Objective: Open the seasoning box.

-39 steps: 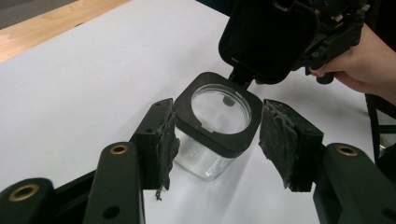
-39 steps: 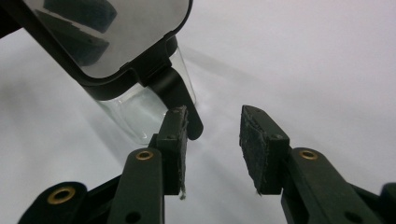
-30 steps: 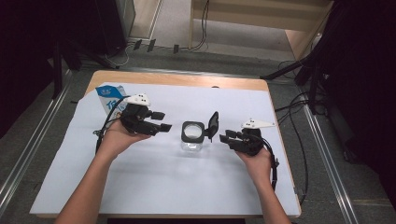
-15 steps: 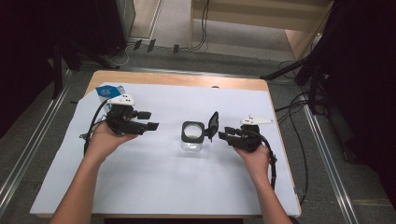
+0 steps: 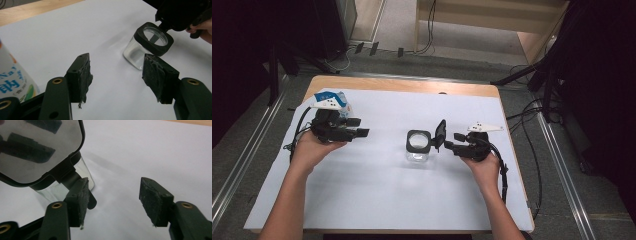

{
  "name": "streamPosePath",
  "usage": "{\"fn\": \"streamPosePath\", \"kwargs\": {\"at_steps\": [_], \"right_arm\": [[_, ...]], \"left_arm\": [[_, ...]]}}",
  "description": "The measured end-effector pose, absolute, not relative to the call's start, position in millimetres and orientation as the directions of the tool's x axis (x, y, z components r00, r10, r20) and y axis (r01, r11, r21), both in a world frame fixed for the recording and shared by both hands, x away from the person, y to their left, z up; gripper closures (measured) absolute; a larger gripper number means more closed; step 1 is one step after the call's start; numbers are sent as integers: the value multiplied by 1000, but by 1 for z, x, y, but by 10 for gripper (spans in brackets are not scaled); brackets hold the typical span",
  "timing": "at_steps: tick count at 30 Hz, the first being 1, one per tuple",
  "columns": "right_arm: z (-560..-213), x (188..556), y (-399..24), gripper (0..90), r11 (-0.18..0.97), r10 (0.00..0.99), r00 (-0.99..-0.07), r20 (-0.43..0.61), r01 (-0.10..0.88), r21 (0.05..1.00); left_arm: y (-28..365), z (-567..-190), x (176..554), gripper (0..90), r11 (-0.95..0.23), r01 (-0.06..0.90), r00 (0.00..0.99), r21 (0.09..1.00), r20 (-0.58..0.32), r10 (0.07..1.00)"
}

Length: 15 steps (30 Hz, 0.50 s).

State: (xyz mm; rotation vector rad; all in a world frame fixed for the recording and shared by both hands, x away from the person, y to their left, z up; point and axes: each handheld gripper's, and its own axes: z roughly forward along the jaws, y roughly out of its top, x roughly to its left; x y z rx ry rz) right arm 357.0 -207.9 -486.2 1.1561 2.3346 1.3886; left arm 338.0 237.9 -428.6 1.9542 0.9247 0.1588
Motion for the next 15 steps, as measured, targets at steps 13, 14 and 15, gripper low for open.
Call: {"fn": "streamPosePath", "kwargs": {"at_steps": [13, 14, 15], "right_arm": [[-484, 355, -219, 378, 246, 734, -645, 212, 544, 802], [-485, 354, -220, 380, 247, 737, -642, 211, 546, 800], [-486, 355, -221, 381, 246, 739, -640, 212, 549, 799]], "left_arm": [[257, -431, 345, 399, -263, 556, 675, 788, -243, 697], [259, -431, 346, 399, -254, 556, 671, 792, -246, 700], [261, -431, 346, 399, -251, 556, 668, 792, -246, 703]]}}
